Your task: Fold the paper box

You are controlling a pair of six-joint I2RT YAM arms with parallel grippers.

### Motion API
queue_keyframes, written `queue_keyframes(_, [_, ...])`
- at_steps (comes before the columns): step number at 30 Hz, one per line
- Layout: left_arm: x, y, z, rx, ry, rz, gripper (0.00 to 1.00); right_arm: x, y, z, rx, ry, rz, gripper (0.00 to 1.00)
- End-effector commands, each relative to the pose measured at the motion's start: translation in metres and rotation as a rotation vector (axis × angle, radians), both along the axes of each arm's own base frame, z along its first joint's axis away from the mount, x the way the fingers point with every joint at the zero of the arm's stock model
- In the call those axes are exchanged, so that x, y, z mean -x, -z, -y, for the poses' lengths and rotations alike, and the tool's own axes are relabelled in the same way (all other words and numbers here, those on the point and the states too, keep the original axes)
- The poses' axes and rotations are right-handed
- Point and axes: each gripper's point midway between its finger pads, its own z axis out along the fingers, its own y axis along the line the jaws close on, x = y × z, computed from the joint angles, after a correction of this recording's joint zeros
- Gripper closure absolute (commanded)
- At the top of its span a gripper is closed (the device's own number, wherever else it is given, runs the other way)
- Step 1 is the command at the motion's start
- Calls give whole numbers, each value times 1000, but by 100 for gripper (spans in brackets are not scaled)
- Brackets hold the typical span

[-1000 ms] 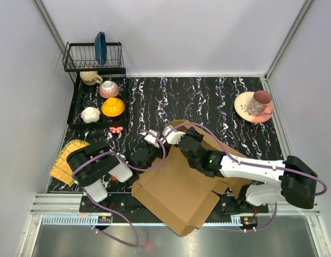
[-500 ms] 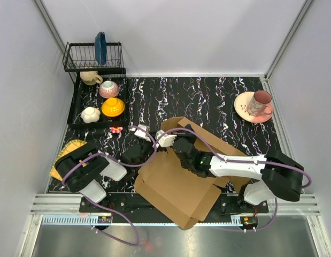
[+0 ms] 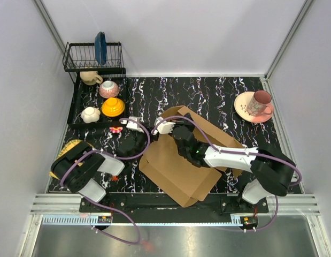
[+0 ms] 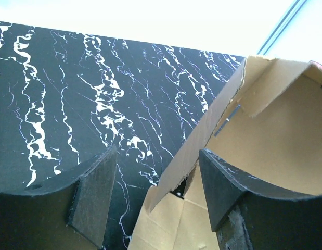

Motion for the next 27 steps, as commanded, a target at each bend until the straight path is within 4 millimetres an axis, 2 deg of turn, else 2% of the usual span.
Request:
queue_keyframes(1, [-9, -90, 6, 246, 40, 266, 33, -8, -1, -7, -95, 4, 15, 100])
queue_keyframes(8, [-9, -100, 22, 271, 115, 286, 34, -8, 12, -4, -120, 16, -13, 100])
queue_keyframes(13, [-7, -94, 14, 271, 90, 271, 34, -7, 19, -3, -124, 16, -30, 100])
queue_keyframes(20, [3, -101, 1, 282, 75, 286, 33, -7, 20, -5, -130, 15, -36, 100])
queue_keyframes(27, [5, -103, 10, 284, 121, 293, 33, -7, 26, -5, -132, 18, -52, 100])
